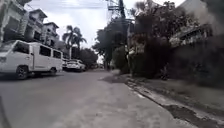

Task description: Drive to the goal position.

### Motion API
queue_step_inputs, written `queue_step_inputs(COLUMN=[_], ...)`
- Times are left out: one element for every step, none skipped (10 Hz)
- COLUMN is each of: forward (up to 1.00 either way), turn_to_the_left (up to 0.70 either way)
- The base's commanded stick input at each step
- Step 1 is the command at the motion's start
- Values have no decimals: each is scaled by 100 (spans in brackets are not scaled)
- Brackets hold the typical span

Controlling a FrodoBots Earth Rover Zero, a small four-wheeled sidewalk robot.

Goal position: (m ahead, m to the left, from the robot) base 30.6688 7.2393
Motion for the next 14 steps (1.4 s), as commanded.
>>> queue_step_inputs(forward=[70, 70, 70, 70, 70, 70, 70, 70, 70, 70, 70, 70, 70, 70], turn_to_the_left=[-2, 0, -2, -4, -27, -33, -32, -18, 0, 0, 0, 0, 0, 0])
